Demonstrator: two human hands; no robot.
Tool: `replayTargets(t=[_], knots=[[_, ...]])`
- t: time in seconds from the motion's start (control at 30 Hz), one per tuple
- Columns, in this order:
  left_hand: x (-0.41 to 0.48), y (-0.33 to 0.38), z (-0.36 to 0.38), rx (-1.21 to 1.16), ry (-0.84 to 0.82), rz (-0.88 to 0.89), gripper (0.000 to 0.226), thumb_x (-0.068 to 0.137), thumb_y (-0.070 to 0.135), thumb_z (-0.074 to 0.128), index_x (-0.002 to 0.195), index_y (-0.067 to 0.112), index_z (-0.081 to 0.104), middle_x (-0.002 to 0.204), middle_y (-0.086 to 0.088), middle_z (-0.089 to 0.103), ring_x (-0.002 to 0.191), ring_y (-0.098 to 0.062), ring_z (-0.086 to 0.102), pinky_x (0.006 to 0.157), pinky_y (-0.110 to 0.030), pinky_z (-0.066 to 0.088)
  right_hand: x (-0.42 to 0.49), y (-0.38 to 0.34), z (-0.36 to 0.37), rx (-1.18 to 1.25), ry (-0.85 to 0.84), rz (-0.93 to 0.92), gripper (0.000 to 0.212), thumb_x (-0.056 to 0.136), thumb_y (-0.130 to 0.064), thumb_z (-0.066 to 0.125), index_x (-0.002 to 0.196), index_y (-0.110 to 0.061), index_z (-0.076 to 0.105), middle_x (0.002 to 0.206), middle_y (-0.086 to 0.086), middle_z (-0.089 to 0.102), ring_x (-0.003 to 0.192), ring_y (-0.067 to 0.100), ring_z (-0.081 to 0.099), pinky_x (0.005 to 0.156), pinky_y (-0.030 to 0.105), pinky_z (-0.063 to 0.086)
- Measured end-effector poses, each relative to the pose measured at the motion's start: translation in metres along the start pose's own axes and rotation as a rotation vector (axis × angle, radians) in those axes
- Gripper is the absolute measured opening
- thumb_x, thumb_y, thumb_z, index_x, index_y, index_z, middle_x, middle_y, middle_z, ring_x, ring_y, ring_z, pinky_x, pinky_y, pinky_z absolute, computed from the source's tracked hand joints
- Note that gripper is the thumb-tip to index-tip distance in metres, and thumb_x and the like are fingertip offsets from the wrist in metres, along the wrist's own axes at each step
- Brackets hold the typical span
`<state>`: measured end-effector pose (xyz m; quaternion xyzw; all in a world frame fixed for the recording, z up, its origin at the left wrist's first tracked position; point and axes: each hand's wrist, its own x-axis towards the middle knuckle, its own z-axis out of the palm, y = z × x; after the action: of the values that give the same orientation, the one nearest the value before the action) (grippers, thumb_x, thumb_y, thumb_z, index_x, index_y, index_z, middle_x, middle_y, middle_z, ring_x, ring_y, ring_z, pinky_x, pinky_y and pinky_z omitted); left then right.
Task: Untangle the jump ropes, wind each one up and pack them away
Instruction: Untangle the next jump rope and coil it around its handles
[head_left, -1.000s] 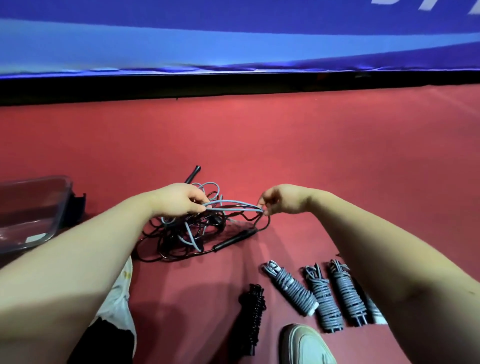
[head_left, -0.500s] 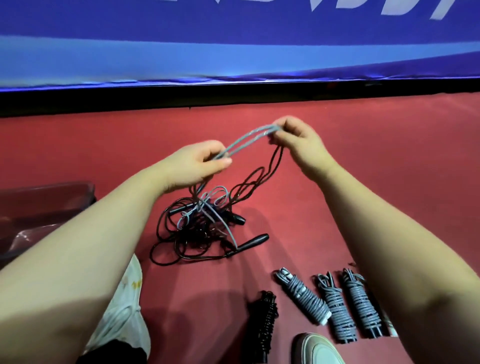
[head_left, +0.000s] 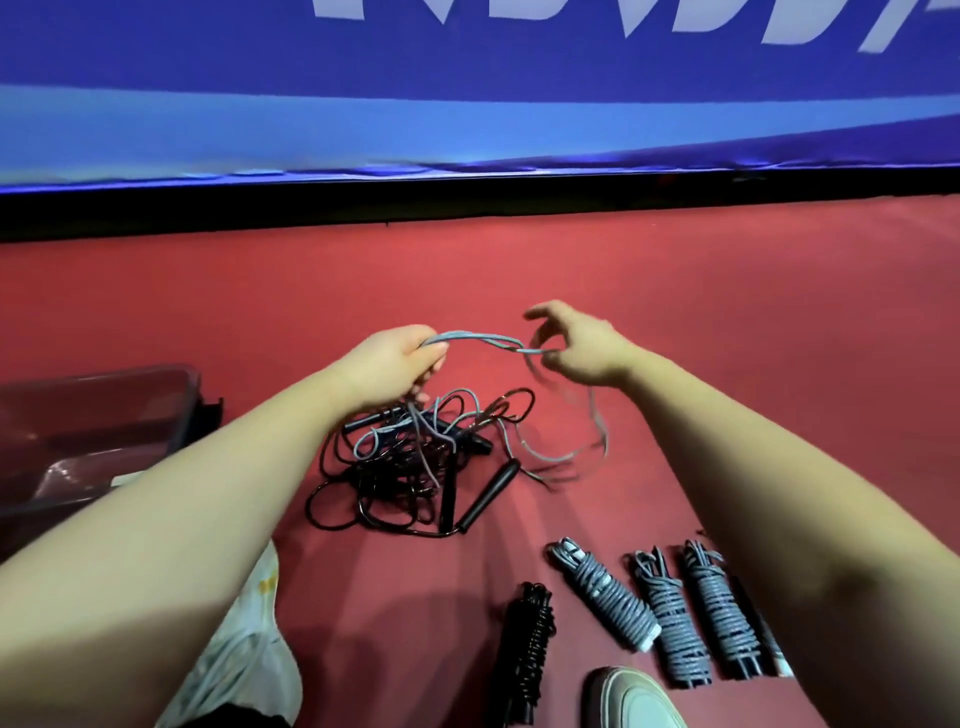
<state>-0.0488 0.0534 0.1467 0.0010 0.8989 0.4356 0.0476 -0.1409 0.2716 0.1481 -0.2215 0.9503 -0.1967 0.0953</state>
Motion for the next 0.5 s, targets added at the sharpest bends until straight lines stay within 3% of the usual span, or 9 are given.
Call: replayTargets(t=[0.1,0.17,0.23,0.3,0.4,0.5], knots=[[0.007,0.029,-0.001,0.080,0.036,0.107,0.030,0.100,0.018,0.038,0.072,0.017,0.045,0.066,0.001,0.047,0.057,-0.016,0.052,0.053,-0.017,0.048,-0.007,-0.021,0.010,0.466,-0.266,-0.092,0.038,0.086,0.006,0.055,0.120,-0.011,0.053,0.100,0.001,0.057,0.086,0.008,0.052,0.073,0.011,0.043],[0.009,0.036,-0.006,0.081,0.077,0.142,0.029,0.099,0.017,0.039,0.071,0.019,0.046,0.065,0.001,0.047,0.057,-0.016,0.050,0.058,-0.027,0.050,-0.007,-0.027,0.011,0.604,-0.309,-0.114,0.012,0.091,-0.001,0.052,0.094,-0.011,0.059,0.086,-0.001,0.059,0.078,0.007,0.054,0.077,0.019,0.045],[0.011,0.031,-0.015,0.115,0.142,0.154,0.028,0.098,0.019,0.044,0.071,0.021,0.048,0.063,0.000,0.049,0.058,-0.021,0.053,0.065,-0.033,0.050,-0.007,-0.029,-0.003,0.804,-0.236,-0.081,0.021,0.096,-0.013,0.048,0.076,-0.015,0.051,0.061,-0.007,0.051,0.055,0.007,0.048,0.063,0.025,0.043],[0.009,0.014,-0.019,0.071,0.165,0.137,0.022,0.096,0.023,0.051,0.074,0.024,0.050,0.063,0.002,0.054,0.065,-0.022,0.059,0.072,-0.033,0.049,-0.007,-0.034,-0.029,0.838,-0.062,-0.133,0.027,0.097,-0.014,0.046,0.070,-0.016,0.045,0.047,-0.014,0.039,0.043,0.004,0.032,0.049,0.022,0.029],[-0.001,-0.011,0.000,0.054,0.024,0.110,0.017,0.093,0.020,0.056,0.079,0.027,0.052,0.072,0.009,0.055,0.071,-0.010,0.054,0.074,-0.026,0.043,-0.014,-0.063,-0.070,0.787,0.090,-0.356,0.024,0.090,-0.011,0.052,0.067,-0.015,0.045,0.044,-0.015,0.036,0.042,0.003,0.028,0.044,0.019,0.022],[-0.008,-0.036,0.026,0.149,-0.102,0.019,0.021,0.094,0.019,0.054,0.077,0.029,0.049,0.070,0.012,0.054,0.072,-0.012,0.050,0.069,-0.018,0.039,-0.021,-0.085,-0.099,1.087,0.283,-0.437,0.023,0.088,-0.018,0.050,0.066,-0.018,0.043,0.046,-0.010,0.032,0.042,0.007,0.023,0.043,0.020,0.020]])
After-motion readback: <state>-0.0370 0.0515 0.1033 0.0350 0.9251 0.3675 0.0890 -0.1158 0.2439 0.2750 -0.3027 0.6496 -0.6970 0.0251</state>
